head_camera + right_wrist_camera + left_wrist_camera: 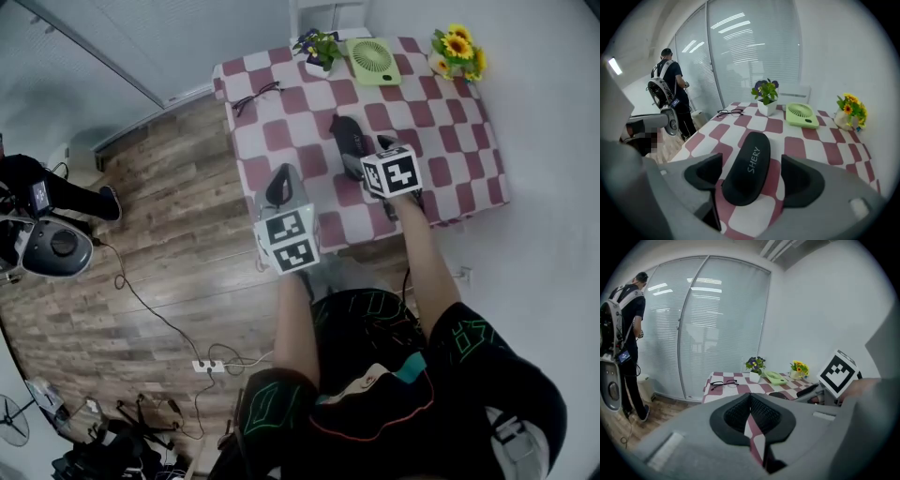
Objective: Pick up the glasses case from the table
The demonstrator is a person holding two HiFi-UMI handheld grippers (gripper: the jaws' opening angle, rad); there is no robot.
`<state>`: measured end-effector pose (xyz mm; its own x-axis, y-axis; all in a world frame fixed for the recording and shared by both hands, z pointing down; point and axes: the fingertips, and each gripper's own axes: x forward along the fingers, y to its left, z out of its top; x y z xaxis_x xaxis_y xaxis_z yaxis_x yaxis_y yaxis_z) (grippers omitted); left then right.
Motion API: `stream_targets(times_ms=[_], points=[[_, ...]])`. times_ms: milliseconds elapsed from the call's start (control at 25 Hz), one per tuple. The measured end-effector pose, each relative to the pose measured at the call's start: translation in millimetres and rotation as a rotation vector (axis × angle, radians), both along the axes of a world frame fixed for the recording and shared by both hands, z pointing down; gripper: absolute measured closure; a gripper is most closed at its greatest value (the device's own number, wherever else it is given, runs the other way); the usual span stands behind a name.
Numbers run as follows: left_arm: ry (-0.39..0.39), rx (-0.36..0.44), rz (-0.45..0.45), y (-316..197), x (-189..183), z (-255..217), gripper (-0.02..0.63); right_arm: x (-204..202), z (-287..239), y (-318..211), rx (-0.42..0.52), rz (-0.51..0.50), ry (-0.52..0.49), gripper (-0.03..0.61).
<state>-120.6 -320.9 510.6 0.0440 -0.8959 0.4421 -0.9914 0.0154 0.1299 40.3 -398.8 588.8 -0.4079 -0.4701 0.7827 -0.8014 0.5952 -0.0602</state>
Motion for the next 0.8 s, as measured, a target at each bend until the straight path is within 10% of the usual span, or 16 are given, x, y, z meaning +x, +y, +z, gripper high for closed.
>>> stream_targets(times_ms=[800], points=[[-0.134, -0.075, 0.037, -29.9, 14.5, 20.1, 0.604, -28.3, 58.3, -17.9, -0.196, -0.037, -0.032, 0.193]])
